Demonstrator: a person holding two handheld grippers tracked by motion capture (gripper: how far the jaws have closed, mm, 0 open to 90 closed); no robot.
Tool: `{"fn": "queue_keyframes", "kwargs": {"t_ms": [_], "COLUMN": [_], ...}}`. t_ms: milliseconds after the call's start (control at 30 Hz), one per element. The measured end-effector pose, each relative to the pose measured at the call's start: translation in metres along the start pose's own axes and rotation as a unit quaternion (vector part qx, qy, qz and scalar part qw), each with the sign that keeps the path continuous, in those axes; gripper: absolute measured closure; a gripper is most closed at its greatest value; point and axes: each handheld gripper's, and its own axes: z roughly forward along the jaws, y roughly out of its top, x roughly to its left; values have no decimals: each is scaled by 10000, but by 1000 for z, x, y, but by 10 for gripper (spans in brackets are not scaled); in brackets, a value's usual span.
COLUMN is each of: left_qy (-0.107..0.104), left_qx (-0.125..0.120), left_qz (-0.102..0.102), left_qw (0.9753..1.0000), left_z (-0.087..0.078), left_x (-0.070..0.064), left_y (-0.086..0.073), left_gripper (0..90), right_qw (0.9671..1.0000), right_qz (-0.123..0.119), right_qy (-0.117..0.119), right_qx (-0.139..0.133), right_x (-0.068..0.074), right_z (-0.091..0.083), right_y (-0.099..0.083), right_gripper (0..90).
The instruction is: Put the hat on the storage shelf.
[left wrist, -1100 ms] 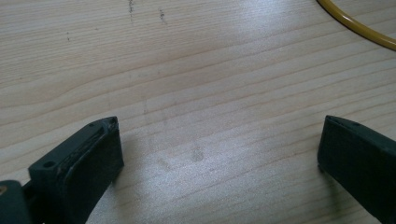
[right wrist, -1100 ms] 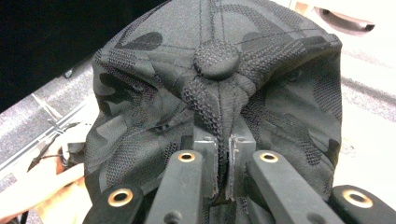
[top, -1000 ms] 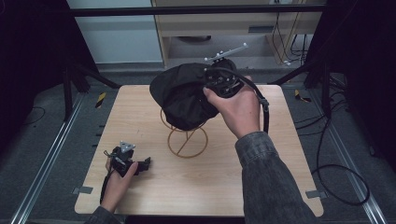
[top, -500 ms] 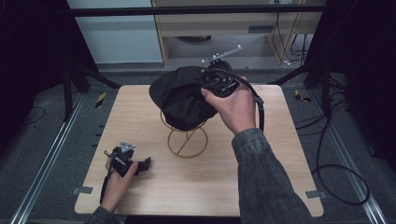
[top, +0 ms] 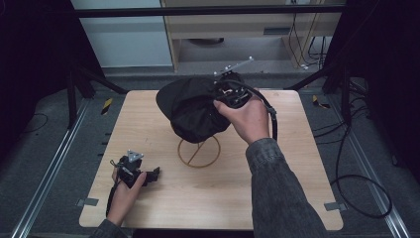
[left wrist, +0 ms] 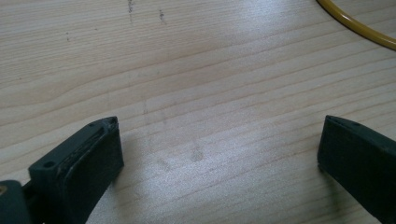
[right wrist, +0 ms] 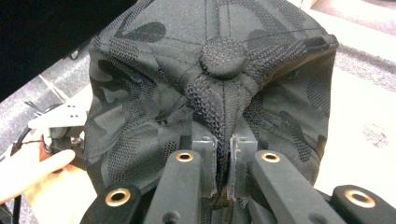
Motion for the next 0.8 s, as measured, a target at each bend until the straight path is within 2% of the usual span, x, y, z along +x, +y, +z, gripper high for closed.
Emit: {"fn": "queue_keyframes", "kwargs": {"t_ms": [600, 800], "left_qy": [1, -1], "left_qx": [-1, 0], "left_qz": [1, 3], "left_qw": [10000, 10000], "left_z": [0, 0], "left_x": [0, 0], "left_y": [0, 0], "left_gripper": [0, 0], "right_qw": [9999, 9999], "right_qz": [-12, -35], "right_qy": [37, 73], "right_qx": [143, 104], "right_x": [-1, -4], "right_z": [20, 24], "right_y": [-10, -12], "right_gripper": [831, 820]}}
